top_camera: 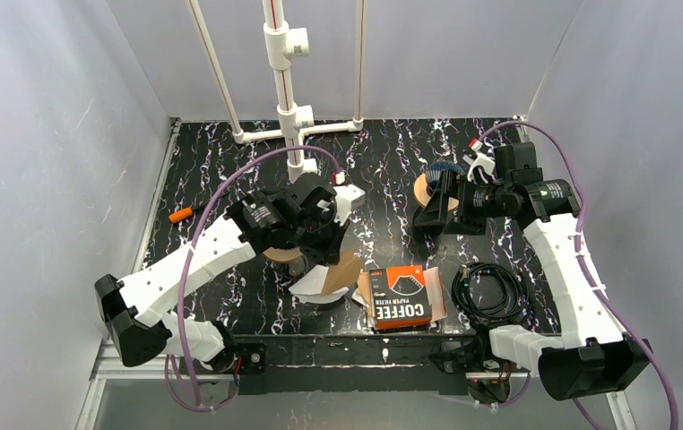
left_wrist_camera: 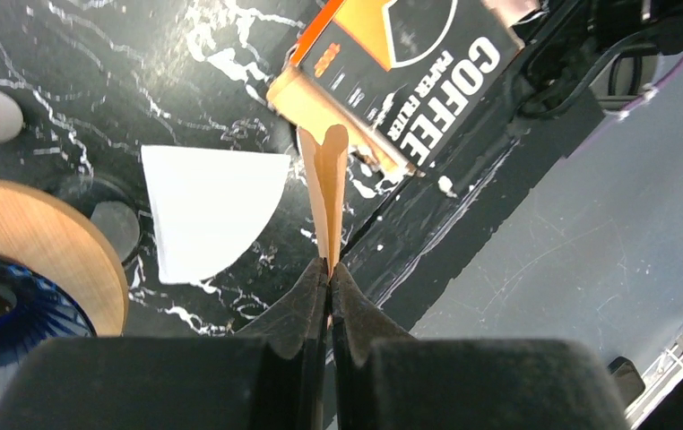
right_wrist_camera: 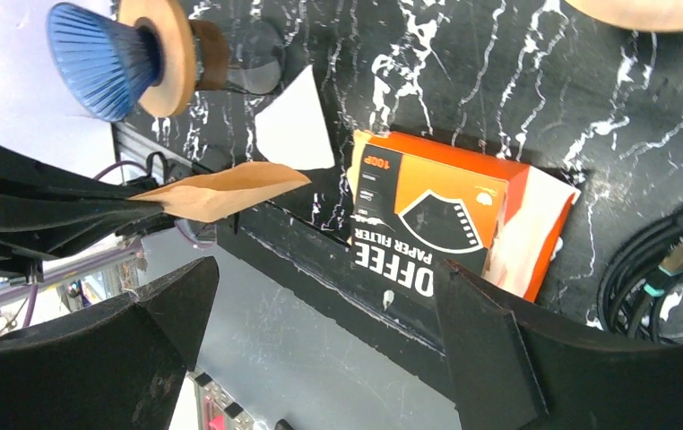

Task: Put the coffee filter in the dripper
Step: Pick up the coffee filter from the center of the board.

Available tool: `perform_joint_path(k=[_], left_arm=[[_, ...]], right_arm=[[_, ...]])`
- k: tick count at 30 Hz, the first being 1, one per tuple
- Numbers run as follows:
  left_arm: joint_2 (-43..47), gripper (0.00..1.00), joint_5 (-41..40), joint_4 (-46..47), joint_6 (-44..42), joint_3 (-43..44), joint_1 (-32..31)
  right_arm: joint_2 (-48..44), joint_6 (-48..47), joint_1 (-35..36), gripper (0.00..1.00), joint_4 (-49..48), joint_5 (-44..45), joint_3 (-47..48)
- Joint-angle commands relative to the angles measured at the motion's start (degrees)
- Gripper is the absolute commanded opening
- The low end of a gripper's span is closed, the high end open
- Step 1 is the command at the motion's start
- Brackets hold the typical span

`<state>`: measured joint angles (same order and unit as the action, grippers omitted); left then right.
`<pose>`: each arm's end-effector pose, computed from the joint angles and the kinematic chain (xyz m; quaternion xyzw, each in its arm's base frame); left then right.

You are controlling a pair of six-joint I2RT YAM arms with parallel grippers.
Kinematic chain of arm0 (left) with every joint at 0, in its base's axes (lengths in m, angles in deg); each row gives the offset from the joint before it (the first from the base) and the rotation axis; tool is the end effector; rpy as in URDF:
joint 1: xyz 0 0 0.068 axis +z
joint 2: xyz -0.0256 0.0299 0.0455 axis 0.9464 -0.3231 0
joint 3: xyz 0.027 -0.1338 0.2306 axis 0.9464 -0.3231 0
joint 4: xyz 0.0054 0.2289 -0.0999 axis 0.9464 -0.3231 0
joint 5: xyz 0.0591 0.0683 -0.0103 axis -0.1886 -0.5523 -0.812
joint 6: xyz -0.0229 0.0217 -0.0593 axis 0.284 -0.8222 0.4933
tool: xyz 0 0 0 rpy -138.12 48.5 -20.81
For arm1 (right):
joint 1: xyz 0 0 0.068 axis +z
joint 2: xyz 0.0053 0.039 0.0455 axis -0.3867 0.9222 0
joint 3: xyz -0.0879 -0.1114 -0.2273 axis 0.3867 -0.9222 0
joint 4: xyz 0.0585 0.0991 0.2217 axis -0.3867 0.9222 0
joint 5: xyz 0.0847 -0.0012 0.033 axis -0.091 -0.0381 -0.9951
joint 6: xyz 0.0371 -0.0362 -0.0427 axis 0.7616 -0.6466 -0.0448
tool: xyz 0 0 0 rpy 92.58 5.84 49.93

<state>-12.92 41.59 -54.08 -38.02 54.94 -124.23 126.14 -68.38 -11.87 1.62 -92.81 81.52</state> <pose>0.1560 -0.2218 0.3426 0.3418 0.8652 -0.2603 0.2586 0.1966 0.0650 0.3460 -0.0046 0.9172 0.3203 0.2370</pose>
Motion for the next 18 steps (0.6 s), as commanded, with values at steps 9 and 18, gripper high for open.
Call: perform_joint_path(k=[9, 18], left_arm=[[8.2, 0.0, 9.9, 12.9, -12.8, 1.8, 0.2], [14.8, 0.0, 16.1, 22.9, -24.1, -3.2, 0.2]], right_arm=[[-4.8, -6.4, -0.2, 0.98, -12.2, -15.2, 1.2], [-14.8, -6.9, -0.2, 0.98, -36.8, -20.0, -7.3]])
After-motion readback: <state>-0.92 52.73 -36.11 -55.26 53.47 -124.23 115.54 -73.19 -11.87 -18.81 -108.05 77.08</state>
